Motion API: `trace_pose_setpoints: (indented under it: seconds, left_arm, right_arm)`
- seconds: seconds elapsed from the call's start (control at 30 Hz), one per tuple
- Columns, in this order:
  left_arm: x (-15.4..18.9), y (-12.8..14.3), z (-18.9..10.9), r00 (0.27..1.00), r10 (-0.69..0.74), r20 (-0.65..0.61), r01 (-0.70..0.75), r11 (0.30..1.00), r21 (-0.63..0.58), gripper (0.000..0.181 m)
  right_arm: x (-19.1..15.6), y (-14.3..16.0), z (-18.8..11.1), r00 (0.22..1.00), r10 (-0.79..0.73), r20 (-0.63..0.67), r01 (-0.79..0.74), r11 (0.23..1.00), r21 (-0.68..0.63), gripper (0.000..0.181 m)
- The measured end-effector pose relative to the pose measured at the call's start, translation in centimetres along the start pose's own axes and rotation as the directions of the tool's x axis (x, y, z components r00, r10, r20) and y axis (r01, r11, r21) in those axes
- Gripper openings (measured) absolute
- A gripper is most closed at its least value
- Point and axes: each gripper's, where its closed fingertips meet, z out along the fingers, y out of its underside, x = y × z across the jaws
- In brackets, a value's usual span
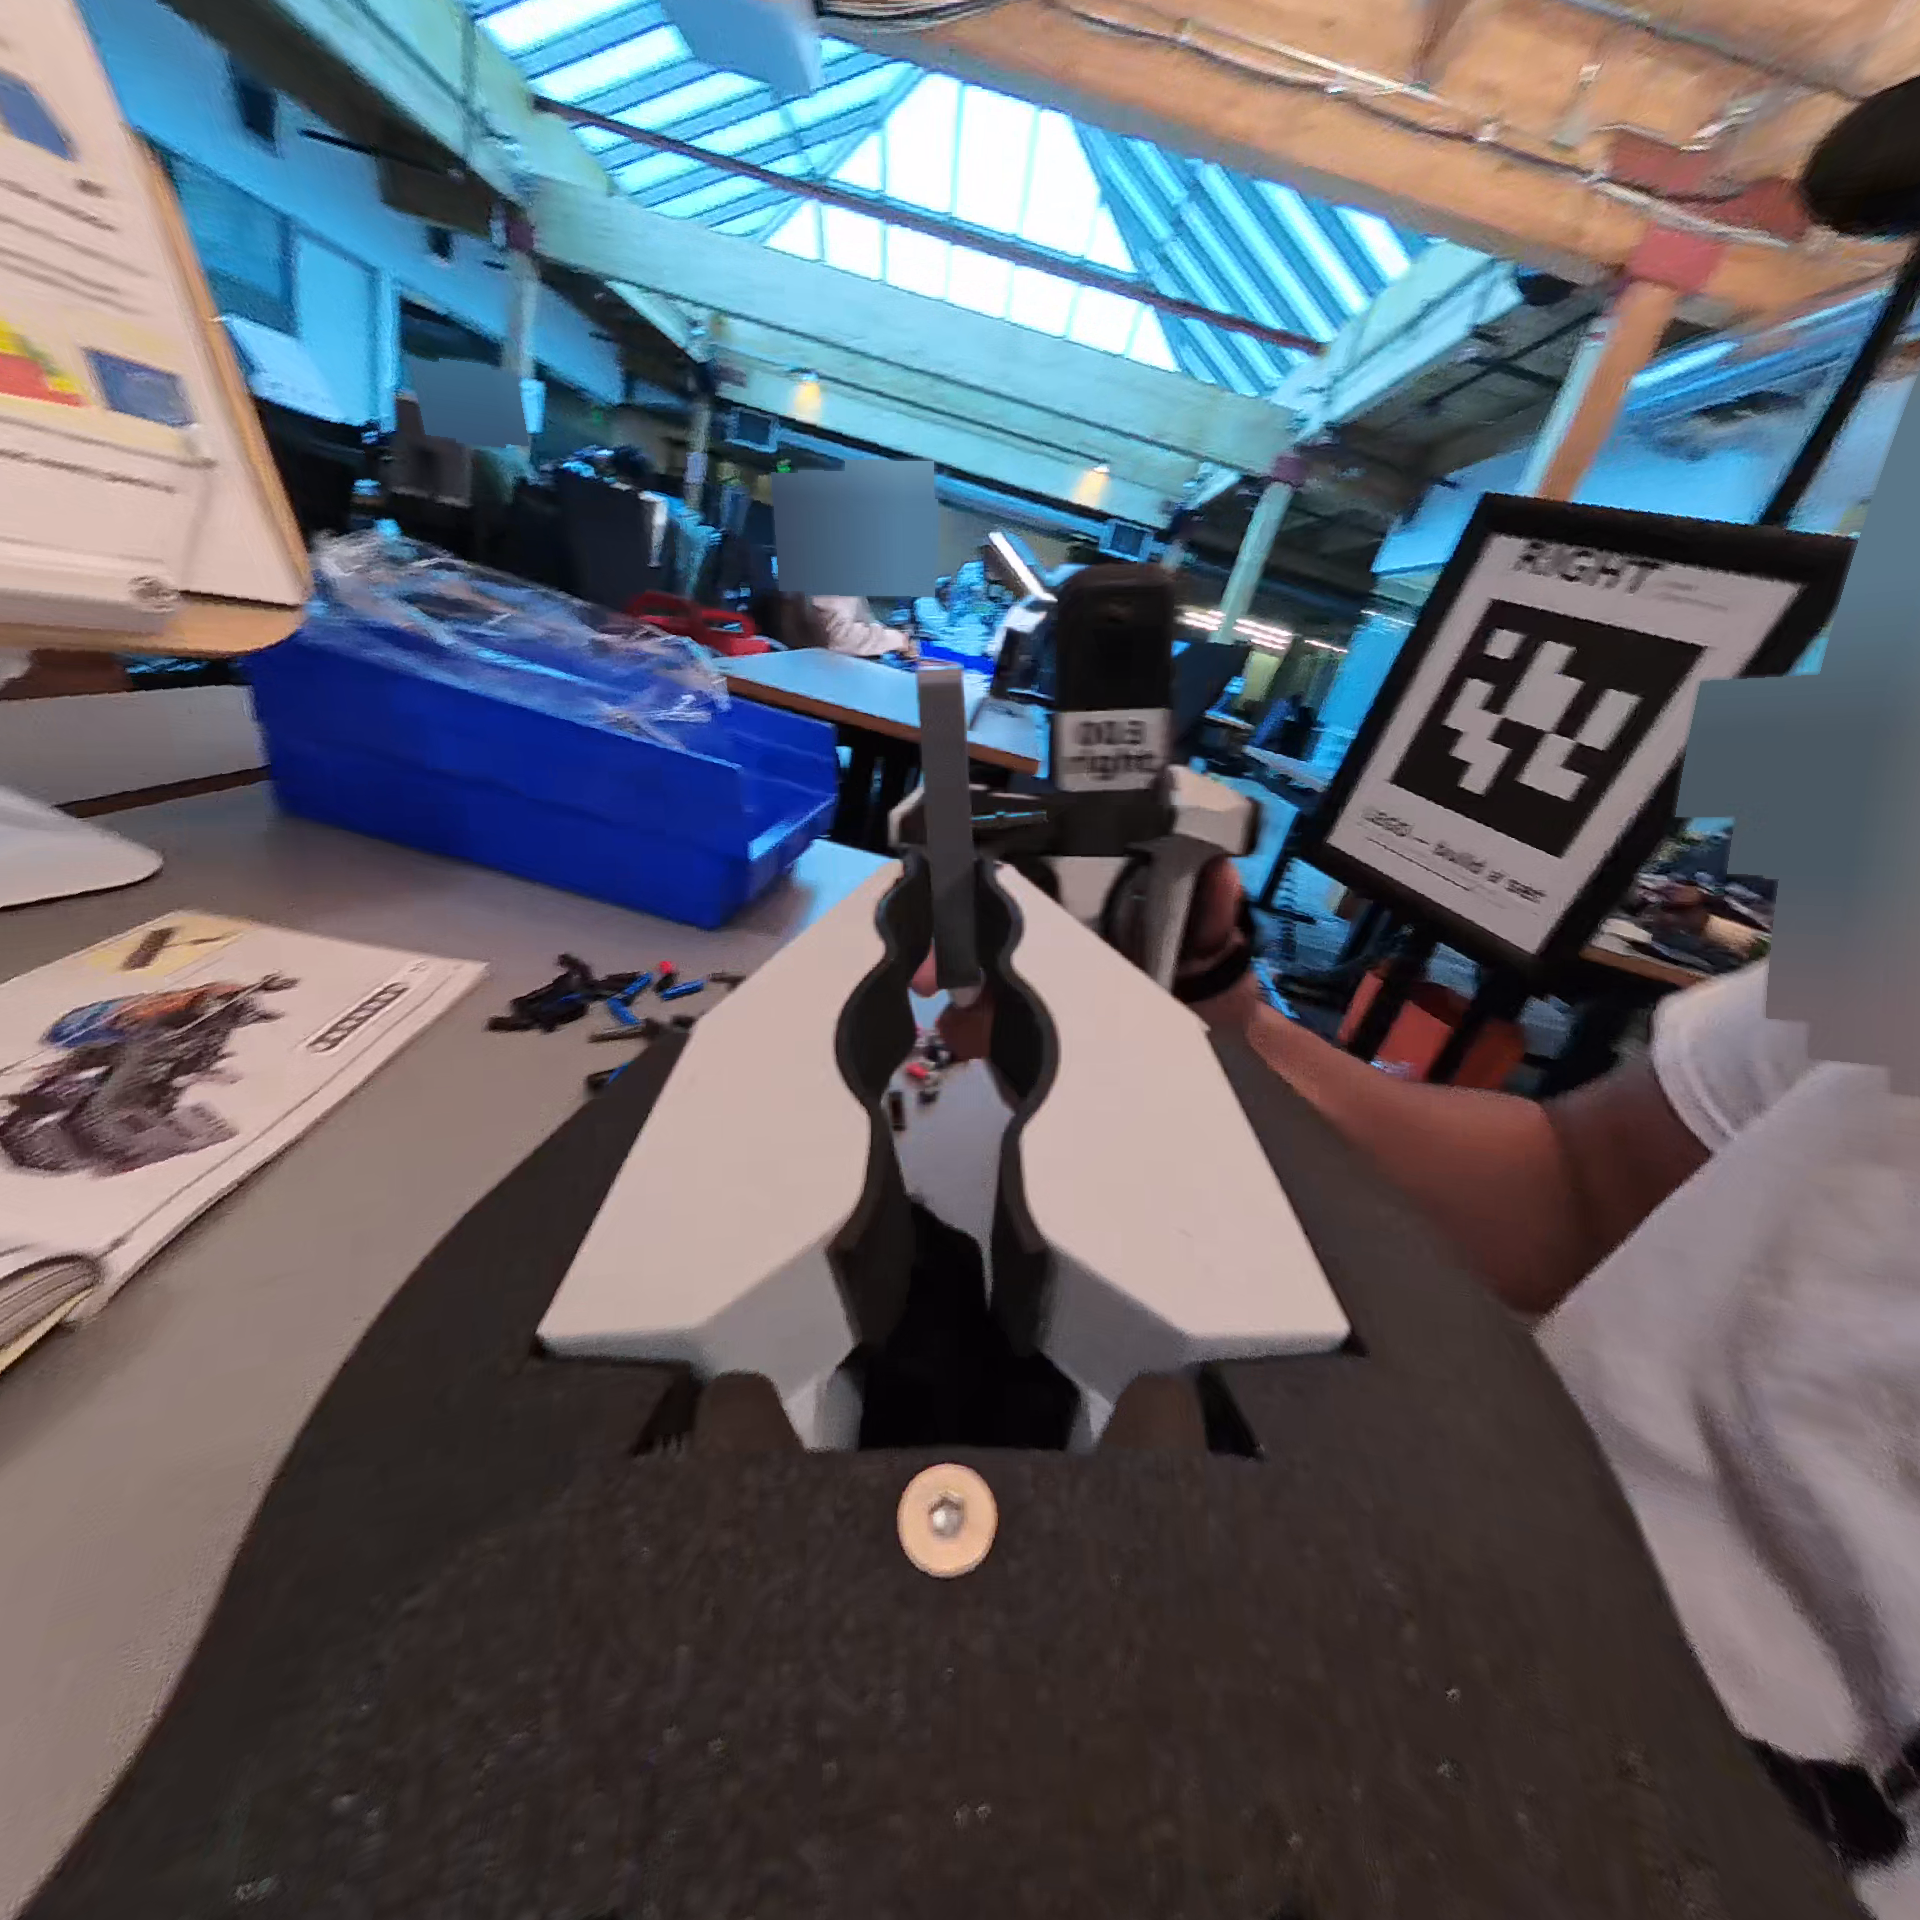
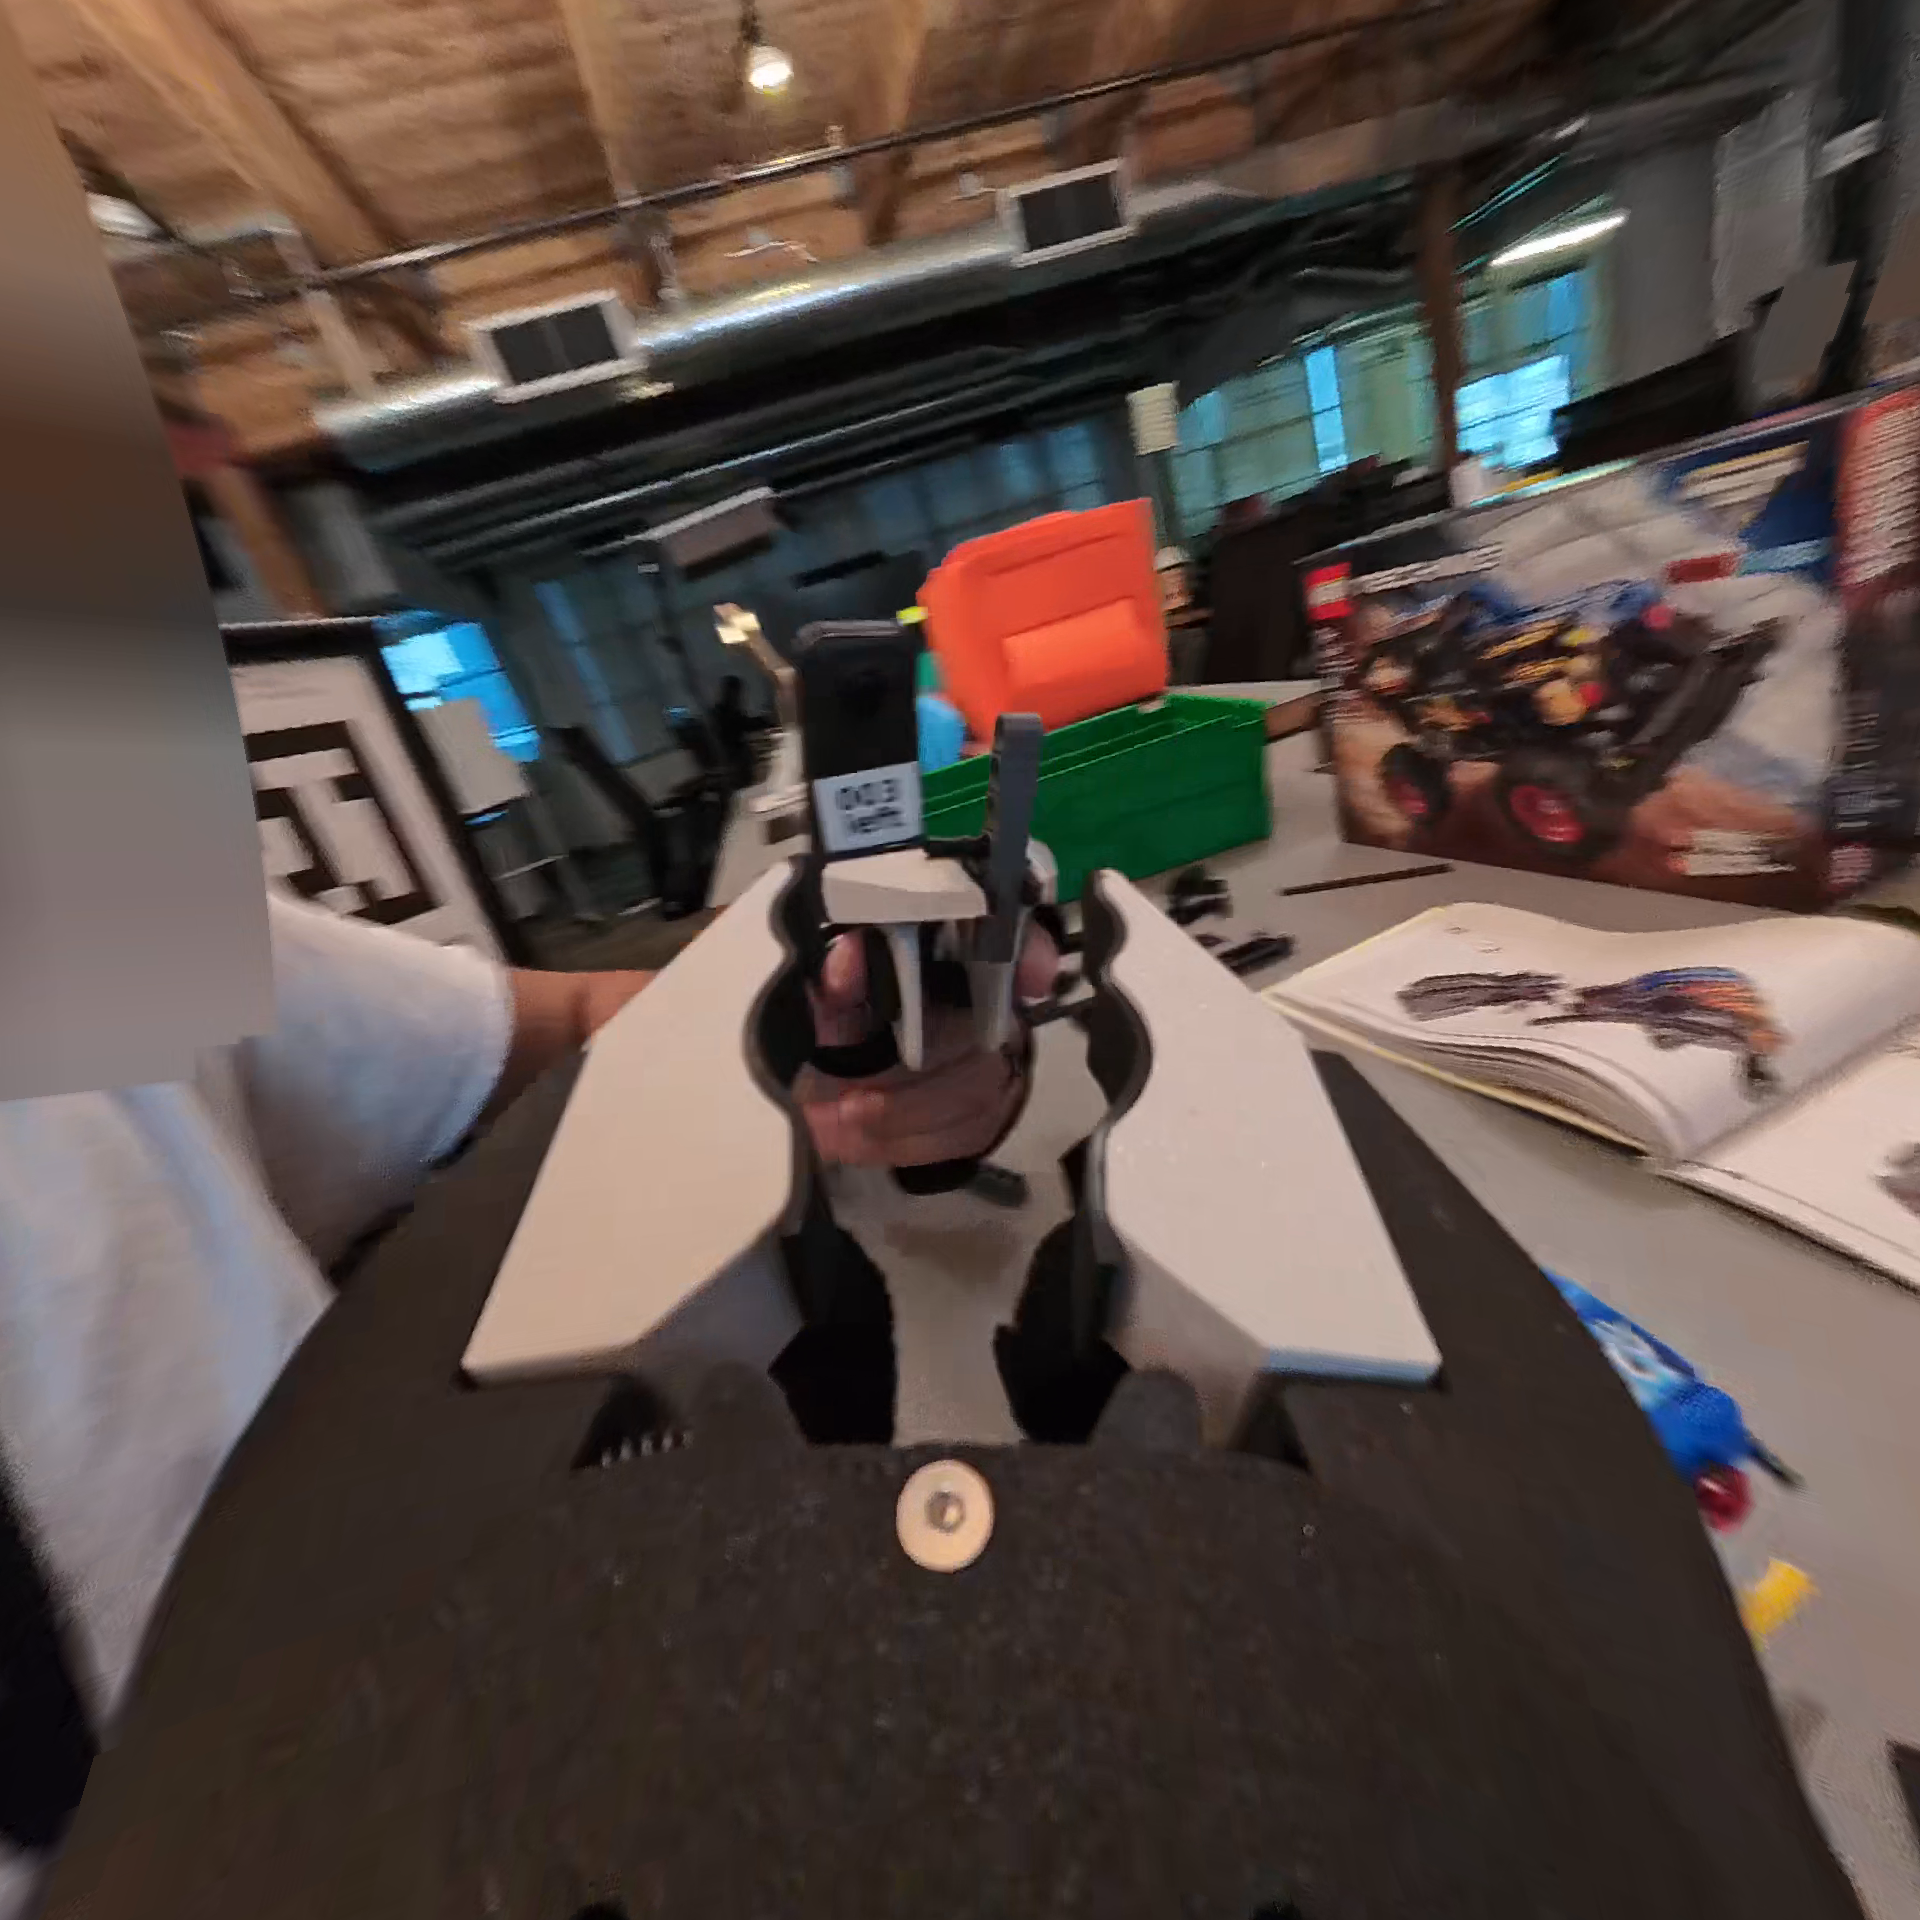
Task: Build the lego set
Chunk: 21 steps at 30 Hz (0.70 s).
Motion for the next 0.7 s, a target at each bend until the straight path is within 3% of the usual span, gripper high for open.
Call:
trace_pose_setpoints:
  seconds: [0.13,0.43,0.7]
  left_arm:
    - [2.3,0.5,0.4,0.994,0.051,-0.094,-0.053,0.998,-0.018,0.006]
    - [2.8,1.1,0.6,0.992,0.069,-0.109,-0.074,0.996,-0.041,0.006]
    - [3.1,1.5,0.8,0.966,0.255,-0.048,-0.258,0.964,-0.062,0.006]
  right_arm:
    - [-1.8,0.5,0.1,0.987,0.033,0.156,-0.032,0.999,-0.011,0.039]
    - [-1.6,1.3,0.1,0.992,0.000,0.128,-0.003,1.000,0.016,0.028]
    - [-1.9,1.4,-0.3,0.986,0.034,0.163,-0.036,0.999,0.014,0.022]
